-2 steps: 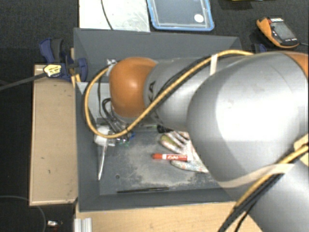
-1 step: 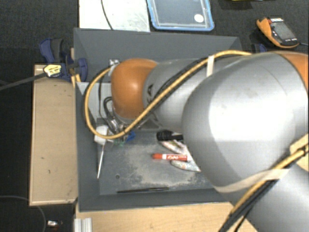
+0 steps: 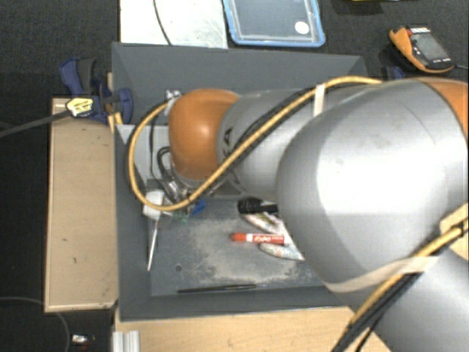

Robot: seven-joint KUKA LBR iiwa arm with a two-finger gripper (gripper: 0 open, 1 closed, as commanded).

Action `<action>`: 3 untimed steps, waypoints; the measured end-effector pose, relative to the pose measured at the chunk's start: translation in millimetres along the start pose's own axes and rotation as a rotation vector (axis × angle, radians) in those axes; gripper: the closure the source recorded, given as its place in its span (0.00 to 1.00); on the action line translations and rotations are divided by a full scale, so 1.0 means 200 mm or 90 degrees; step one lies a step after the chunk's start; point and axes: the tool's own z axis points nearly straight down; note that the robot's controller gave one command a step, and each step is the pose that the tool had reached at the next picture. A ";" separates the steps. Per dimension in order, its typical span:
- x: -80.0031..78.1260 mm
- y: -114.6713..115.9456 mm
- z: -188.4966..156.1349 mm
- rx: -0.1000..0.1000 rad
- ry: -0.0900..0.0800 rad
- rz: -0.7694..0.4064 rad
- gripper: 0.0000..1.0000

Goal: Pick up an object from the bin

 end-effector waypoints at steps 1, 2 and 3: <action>0.00 0.00 -0.11 -0.001 0.000 0.001 1.00; 0.00 0.00 -0.18 -0.002 -0.001 0.001 1.00; 0.00 0.00 -0.29 -0.001 0.001 0.001 1.00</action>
Offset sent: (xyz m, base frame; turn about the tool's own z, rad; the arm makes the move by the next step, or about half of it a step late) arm -0.0012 -0.0003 0.0397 0.0011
